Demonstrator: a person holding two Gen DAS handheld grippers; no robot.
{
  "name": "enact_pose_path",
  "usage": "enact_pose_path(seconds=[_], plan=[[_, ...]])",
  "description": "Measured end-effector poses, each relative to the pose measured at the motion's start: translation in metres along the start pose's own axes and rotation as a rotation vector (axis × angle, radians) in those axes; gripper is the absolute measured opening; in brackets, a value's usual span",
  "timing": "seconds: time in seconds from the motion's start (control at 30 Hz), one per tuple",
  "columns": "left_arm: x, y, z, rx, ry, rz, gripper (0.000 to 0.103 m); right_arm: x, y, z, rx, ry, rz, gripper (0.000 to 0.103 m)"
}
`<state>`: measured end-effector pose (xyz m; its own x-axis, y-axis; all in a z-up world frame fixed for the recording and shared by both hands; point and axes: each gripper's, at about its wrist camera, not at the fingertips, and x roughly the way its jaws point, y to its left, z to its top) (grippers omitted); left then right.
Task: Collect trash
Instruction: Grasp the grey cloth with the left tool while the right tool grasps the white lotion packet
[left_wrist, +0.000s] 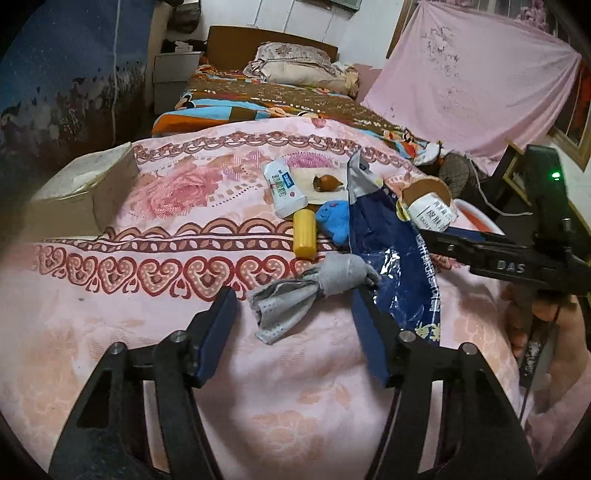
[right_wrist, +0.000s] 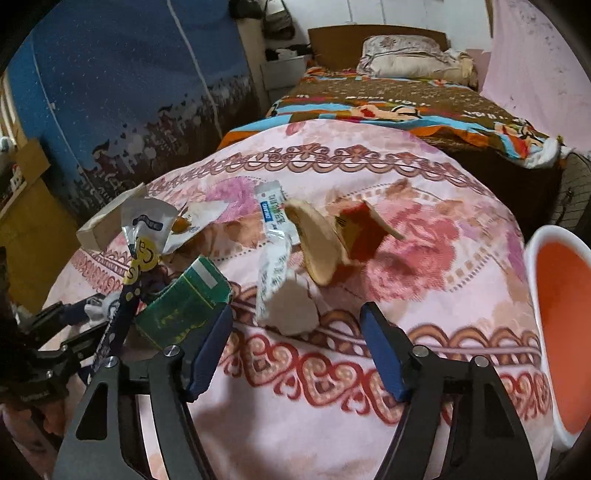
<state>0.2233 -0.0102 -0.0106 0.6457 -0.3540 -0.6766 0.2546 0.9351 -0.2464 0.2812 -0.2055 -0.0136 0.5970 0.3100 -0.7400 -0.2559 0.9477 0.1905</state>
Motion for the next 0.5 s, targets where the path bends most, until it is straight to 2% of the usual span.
enact_pose_path(seconds=[0.07,0.13,0.2,0.27,0.33,0.5], plan=[[-0.0016,0.0022,-0.0004,-0.013,-0.002,-0.007,0.033,0.0016,0.0014,0.0009,-0.007,0.006,0.002,0.069],[-0.0024,0.0025,-0.0010,-0.020,0.000,-0.002,0.023,-0.0005,0.0006,0.0000,-0.004,-0.004,0.006,0.055],[-0.0003,0.0022,-0.0010,-0.013,0.001,0.001,0.015,-0.0024,-0.0034,-0.0008,0.015,-0.010,0.013,0.046],[0.0007,0.0013,-0.0013,-0.004,0.005,-0.002,0.002,-0.0024,-0.0057,-0.0004,0.024,-0.014,0.021,0.037],[0.0024,0.0014,-0.0010,0.004,0.004,-0.005,0.000,-0.0019,-0.0054,-0.0009,0.023,-0.015,0.014,0.029],[0.0010,0.0004,-0.0023,0.017,-0.009,-0.023,0.000,-0.0030,0.0011,-0.0044,-0.011,-0.016,0.007,0.023]])
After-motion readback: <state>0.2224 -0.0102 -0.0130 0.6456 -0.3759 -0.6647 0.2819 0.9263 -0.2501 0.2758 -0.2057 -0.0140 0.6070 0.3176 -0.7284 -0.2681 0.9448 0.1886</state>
